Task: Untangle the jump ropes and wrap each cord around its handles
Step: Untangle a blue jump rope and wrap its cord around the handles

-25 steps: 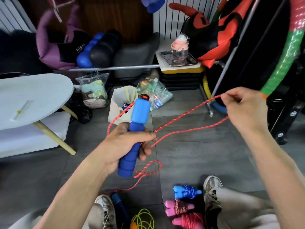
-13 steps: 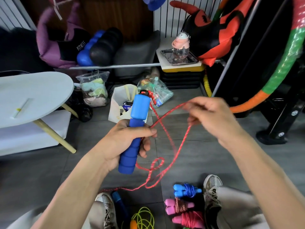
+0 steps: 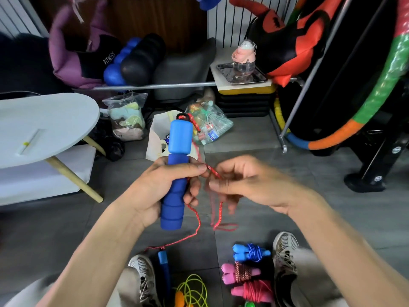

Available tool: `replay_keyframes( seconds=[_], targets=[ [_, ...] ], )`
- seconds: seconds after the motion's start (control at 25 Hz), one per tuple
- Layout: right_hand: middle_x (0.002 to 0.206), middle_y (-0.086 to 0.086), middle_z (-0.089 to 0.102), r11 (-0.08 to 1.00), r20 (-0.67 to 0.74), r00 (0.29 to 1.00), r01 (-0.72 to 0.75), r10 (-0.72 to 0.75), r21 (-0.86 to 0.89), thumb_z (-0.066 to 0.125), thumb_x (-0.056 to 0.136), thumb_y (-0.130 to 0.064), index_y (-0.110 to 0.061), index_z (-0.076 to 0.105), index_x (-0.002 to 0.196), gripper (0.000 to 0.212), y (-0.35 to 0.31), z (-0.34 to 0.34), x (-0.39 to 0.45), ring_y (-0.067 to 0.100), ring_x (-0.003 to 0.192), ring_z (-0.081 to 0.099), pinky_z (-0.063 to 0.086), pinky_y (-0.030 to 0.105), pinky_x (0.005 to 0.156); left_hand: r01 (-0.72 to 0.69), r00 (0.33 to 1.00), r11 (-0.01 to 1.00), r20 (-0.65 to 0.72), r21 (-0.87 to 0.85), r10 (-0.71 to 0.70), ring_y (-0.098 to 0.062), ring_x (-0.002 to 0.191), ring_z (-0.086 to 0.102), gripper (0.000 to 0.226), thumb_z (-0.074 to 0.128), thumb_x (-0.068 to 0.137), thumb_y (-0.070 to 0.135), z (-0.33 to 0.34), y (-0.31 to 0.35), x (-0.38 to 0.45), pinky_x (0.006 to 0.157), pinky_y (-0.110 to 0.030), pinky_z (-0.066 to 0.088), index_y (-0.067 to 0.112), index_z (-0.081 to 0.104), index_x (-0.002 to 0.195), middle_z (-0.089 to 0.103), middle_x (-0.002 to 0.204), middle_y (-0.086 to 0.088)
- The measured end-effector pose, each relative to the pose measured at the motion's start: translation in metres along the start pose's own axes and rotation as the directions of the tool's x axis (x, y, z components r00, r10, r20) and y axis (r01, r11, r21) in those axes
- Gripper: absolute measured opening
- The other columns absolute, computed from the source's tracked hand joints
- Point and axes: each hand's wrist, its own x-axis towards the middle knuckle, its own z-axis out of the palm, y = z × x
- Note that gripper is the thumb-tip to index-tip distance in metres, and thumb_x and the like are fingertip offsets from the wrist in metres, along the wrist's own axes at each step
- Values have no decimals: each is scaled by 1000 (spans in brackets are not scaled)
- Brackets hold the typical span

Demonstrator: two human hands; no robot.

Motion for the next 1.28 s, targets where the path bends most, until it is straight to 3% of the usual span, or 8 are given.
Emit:
replay_keyframes(
  seconds=[0.2,0.4,0.6,0.68,0.8,1.04,1.16,1.28],
  targets=[
    [57,-3,51,970,-707,705,133,50,202,60,94,-9,-12,71,85,15,-4,-58,1,8,43,47,58,29,51,24,999,999,40,25,-25,-20,36,40,11,70,71,15,-7,-3,-1,58,-33,53,6,64,68,49,47,-11],
    [84,2,60,998,-952,300,-33,54,46,56,90,-6,-13,65,118,30,7,-98,-6,8,48,52,51,23,40,43,999,998,24,37,-44,-17,33,36,12,74,73,11,-14,-5,-3,53,-29,50,9,66,64,43,44,-9],
    [118,6,68,960,-228,973,32,34,277,55,90,6,-16,62,121,39,-6,-16,2,22,59,63,57,32,53,15,999,1000,37,16,-15,-18,32,35,11,70,71,16,-10,-8,-2,49,-27,44,6,66,70,40,41,-8],
    [90,4,69,996,21,999,-35,33,81,59,92,0,-13,66,112,25,-3,0,1,19,60,64,55,28,55,21,999,998,40,52,-24,-18,33,37,12,71,70,17,-7,-9,-2,51,-29,42,6,66,67,43,42,-9],
    [60,-7,62,986,-247,969,-14,-28,-167,61,92,2,-12,71,91,17,0,-15,7,9,49,58,50,23,51,49,996,992,62,115,-57,-18,36,43,21,76,71,10,-3,-11,-4,50,-28,43,-3,63,81,50,48,-11],
    [84,5,71,925,-917,324,-220,-231,-311,59,85,-24,-25,71,85,12,19,-94,-2,22,70,70,59,47,75,64,998,990,-33,130,-60,-19,37,44,19,70,67,19,-8,-12,-1,46,-25,43,3,60,73,52,48,-12],
    [118,-5,66,853,-740,596,-170,-310,-494,58,81,0,-32,62,120,51,12,-73,1,22,87,68,57,41,77,40,999,997,-9,69,-39,-16,33,36,18,70,70,17,-5,-12,-4,49,-27,46,8,55,78,45,46,-8],
    [115,-2,67,998,-248,967,40,-49,-41,59,87,9,-31,55,128,57,3,-22,12,25,71,67,55,34,61,6,1000,1000,-14,18,-5,-16,34,34,20,70,70,16,0,-9,-2,48,-27,46,8,54,80,43,45,-6]
  ],
)
